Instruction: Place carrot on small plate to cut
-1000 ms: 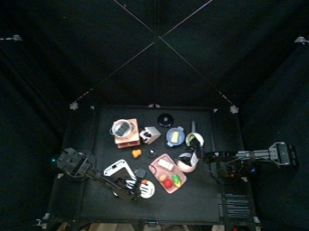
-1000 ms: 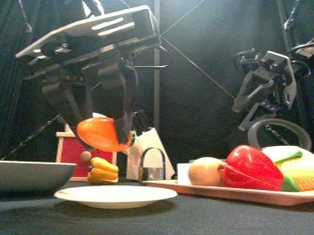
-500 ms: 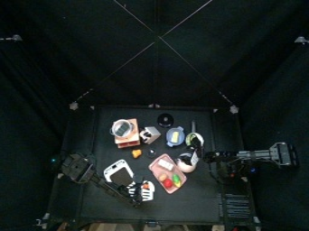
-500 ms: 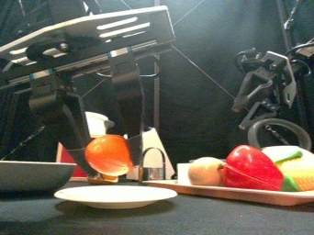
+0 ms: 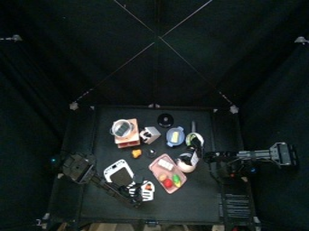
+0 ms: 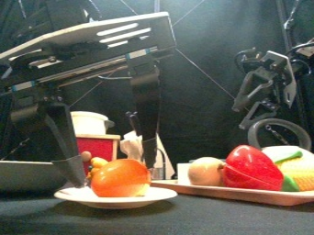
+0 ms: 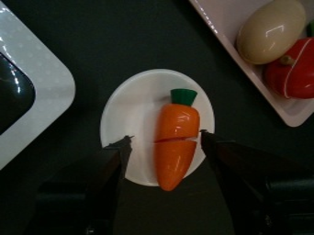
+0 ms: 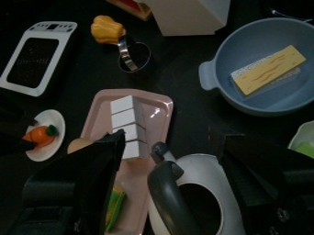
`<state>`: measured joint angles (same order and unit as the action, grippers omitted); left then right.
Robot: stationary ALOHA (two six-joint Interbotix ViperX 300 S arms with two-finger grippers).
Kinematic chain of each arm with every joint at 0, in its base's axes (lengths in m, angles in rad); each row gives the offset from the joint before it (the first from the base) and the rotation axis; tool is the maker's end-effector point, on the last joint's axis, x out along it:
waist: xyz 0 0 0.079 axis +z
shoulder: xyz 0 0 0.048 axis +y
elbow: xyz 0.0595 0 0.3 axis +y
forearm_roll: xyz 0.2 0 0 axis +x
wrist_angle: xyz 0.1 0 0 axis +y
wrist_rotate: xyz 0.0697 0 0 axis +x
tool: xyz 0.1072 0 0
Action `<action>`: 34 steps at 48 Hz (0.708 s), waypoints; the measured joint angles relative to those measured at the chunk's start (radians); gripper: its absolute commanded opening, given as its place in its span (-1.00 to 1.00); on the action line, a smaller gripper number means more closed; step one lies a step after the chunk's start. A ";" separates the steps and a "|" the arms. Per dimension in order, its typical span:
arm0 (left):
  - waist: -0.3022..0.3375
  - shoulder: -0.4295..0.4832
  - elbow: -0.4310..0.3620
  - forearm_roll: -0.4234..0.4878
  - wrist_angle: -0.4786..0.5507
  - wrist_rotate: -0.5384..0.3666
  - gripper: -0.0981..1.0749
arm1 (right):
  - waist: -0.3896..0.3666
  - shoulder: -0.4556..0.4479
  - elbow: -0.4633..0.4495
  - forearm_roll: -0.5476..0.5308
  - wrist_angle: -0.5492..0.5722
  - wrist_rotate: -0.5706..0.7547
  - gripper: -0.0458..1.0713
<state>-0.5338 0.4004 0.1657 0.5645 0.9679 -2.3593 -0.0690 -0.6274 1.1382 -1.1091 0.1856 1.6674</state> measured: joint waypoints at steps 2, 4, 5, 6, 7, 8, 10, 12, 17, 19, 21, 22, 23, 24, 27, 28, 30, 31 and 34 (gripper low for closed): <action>0.000 0.000 0.000 0.000 0.002 0.000 0.79 | -0.002 0.000 0.000 0.000 0.000 0.000 0.90; 0.000 0.000 -0.002 0.002 0.002 -0.002 0.79 | -0.002 0.000 0.000 0.000 0.000 0.000 0.90; 0.000 0.000 -0.002 0.002 0.002 -0.002 0.79 | 0.000 0.000 0.000 -0.002 0.000 0.000 0.90; -0.002 0.000 0.000 0.003 0.003 -0.002 0.79 | -0.002 0.000 0.000 -0.002 0.000 0.000 0.90; 0.000 0.000 -0.002 0.005 0.003 -0.002 0.79 | 0.000 0.000 0.000 -0.002 0.002 -0.002 0.90; -0.002 -0.002 0.000 0.008 0.003 -0.002 0.79 | -0.002 -0.002 0.000 -0.002 0.000 0.000 0.90; 0.000 -0.005 -0.002 0.014 0.005 -0.002 0.79 | 0.000 0.000 0.000 -0.002 0.000 0.000 0.90; 0.000 -0.011 -0.002 0.023 0.009 -0.002 0.79 | 0.000 0.000 0.000 -0.002 0.002 0.000 0.90; -0.002 -0.029 0.000 0.051 0.034 -0.002 0.79 | -0.002 -0.002 0.000 -0.002 0.000 0.000 0.90; 0.000 -0.035 0.000 0.058 0.046 -0.003 0.79 | -0.002 -0.002 0.000 0.000 0.000 0.000 0.90; 0.000 -0.043 0.000 0.067 0.061 -0.002 0.79 | -0.002 -0.002 0.000 -0.002 0.000 0.000 0.90; 0.000 -0.046 0.000 0.071 0.067 -0.002 0.79 | 0.000 -0.002 0.000 0.000 0.002 -0.002 0.90; -0.002 -0.051 0.000 0.077 0.077 -0.002 0.79 | 0.000 0.000 0.000 -0.002 0.000 -0.002 0.90; 0.000 -0.054 0.000 0.080 0.084 -0.002 0.79 | -0.002 0.000 0.000 -0.002 0.000 0.000 0.90; 0.000 -0.064 0.002 0.094 0.101 -0.002 0.79 | -0.002 0.000 0.000 -0.002 0.000 0.000 0.90; 0.000 -0.069 0.003 0.098 0.106 -0.002 0.79 | 0.000 -0.002 0.000 -0.002 0.000 0.000 0.90; -0.002 -0.075 0.009 0.112 0.110 -0.002 0.79 | 0.000 -0.002 0.000 -0.002 0.000 -0.002 0.90; -0.002 -0.080 0.012 0.118 0.112 -0.002 0.79 | -0.002 -0.002 0.000 0.000 0.000 -0.002 0.90; 0.000 -0.089 0.021 0.141 0.114 -0.003 0.79 | 0.000 -0.002 0.000 -0.002 0.000 0.000 0.90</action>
<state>-0.5338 0.3114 0.1871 0.7056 1.0815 -2.3623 -0.0690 -0.6289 1.1382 -1.1106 0.1856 1.6674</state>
